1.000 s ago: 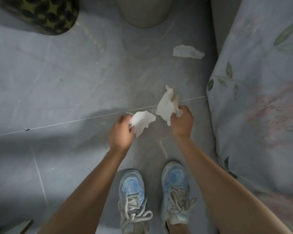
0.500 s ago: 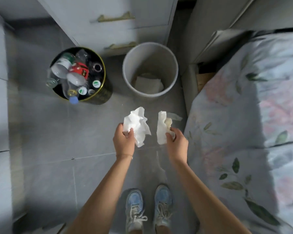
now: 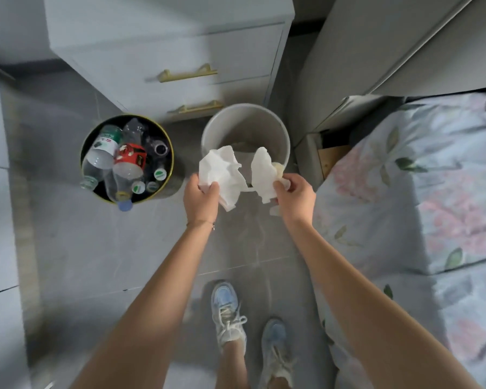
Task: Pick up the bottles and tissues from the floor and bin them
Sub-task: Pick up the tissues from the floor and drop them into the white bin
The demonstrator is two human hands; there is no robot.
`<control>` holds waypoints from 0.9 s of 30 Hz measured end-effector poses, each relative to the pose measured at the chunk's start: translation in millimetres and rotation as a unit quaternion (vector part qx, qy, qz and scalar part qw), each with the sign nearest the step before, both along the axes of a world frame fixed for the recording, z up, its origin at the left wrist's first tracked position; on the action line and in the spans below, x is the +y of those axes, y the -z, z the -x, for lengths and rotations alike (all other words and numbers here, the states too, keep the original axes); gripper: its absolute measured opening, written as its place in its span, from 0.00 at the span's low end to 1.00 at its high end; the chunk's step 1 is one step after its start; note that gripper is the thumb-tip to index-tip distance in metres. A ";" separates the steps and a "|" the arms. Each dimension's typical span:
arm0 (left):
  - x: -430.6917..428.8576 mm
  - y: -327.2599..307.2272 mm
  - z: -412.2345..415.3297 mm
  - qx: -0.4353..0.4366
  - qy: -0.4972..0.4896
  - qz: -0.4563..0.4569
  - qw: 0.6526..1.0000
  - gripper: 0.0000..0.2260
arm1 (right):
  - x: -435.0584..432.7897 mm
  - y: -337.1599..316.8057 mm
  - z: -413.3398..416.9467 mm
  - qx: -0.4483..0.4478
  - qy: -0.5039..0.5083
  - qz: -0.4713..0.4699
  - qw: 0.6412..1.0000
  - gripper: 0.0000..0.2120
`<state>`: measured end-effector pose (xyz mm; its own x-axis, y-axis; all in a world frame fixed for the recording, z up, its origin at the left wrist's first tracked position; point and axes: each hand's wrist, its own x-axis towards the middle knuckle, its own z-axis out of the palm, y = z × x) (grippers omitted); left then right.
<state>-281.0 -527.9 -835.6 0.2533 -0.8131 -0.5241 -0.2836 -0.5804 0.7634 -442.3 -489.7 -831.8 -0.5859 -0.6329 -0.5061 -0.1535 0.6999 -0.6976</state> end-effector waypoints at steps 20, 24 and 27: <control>-65.3 113.2 9.1 -0.149 0.188 0.109 0.965 0.28 | -96.9 117.6 6.5 0.127 -0.220 0.002 0.967 0.15; -36.1 113.9 -5.5 -0.268 0.262 0.203 0.905 0.24 | -74.2 110.7 9.3 0.233 -0.330 0.025 0.914 0.22; -6.7 119.8 -16.2 -0.314 0.304 0.246 0.865 0.23 | -38.7 108.4 11.8 0.274 -0.334 0.057 0.900 0.27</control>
<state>-264.8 -534.7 -955.4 -0.1911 -0.9815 0.0085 -0.8704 0.1734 0.4608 -454.1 -528.4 -940.2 -0.1972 -0.9660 -0.1670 -0.8561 0.2527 -0.4507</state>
